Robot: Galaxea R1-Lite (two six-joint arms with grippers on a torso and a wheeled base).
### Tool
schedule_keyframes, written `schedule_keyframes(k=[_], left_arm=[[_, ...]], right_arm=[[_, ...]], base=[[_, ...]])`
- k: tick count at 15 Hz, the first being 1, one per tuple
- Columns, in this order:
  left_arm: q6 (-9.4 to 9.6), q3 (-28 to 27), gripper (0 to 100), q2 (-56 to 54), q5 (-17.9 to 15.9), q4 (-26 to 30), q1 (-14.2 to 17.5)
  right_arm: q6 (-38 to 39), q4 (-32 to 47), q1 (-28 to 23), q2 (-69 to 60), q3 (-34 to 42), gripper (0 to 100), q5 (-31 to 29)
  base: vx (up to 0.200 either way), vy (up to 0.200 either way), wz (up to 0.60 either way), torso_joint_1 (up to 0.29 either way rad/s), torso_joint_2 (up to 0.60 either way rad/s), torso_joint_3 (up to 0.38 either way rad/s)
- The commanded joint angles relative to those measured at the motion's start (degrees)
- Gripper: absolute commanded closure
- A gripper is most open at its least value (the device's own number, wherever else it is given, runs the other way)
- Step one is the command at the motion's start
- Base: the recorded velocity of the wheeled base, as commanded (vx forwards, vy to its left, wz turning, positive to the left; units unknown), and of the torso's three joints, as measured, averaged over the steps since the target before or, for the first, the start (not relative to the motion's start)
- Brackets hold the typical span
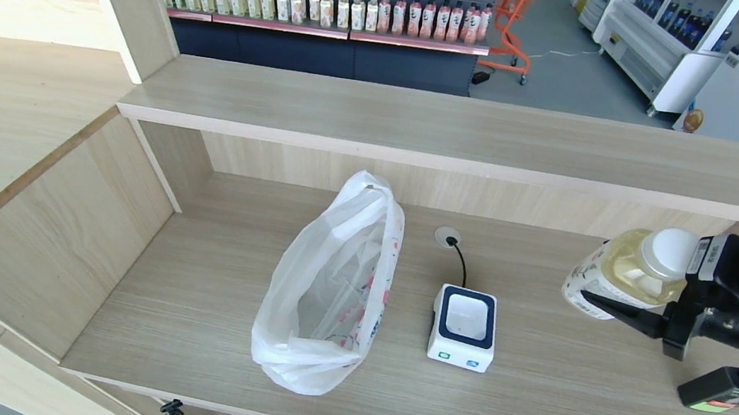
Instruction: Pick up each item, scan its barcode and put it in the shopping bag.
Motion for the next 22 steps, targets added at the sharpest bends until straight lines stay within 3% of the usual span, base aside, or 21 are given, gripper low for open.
schedule_keyframes(k=[1, 7, 13, 15, 22], left_arm=[[0.04, 0.00, 0, -0.02, 0.09, 0.00, 0.07], [0.04, 0.00, 0, -0.02, 0.00, 0.00, 0.07], [-0.05, 0.00, 0, -0.02, 0.09, 0.00, 0.07], [0.04, 0.00, 0, -0.02, 0.09, 0.00, 0.07], [0.04, 0.00, 0, -0.02, 0.09, 0.00, 0.07]], right_arm=[[-0.18, -0.27, -2.00, 2.97, -0.92, 100, -0.01], [-0.62, -0.27, 0.46, 9.82, -1.10, 100, 3.06], [-18.63, -0.36, 0.29, 21.78, -4.26, 100, 15.81], [-23.91, -0.27, 0.37, 27.67, -9.01, 100, 19.24], [-27.77, -0.36, 6.97, 37.42, -19.03, 100, 22.31]], base=[[0.000, 0.000, 0.00, 0.000, 0.00, 0.000], [0.000, 0.000, 0.00, 0.000, 0.00, 0.000], [0.000, 0.000, 0.00, 0.000, 0.00, 0.000], [0.000, 0.000, 0.00, 0.000, 0.00, 0.000], [0.000, 0.000, 0.00, 0.000, 0.00, 0.000]])
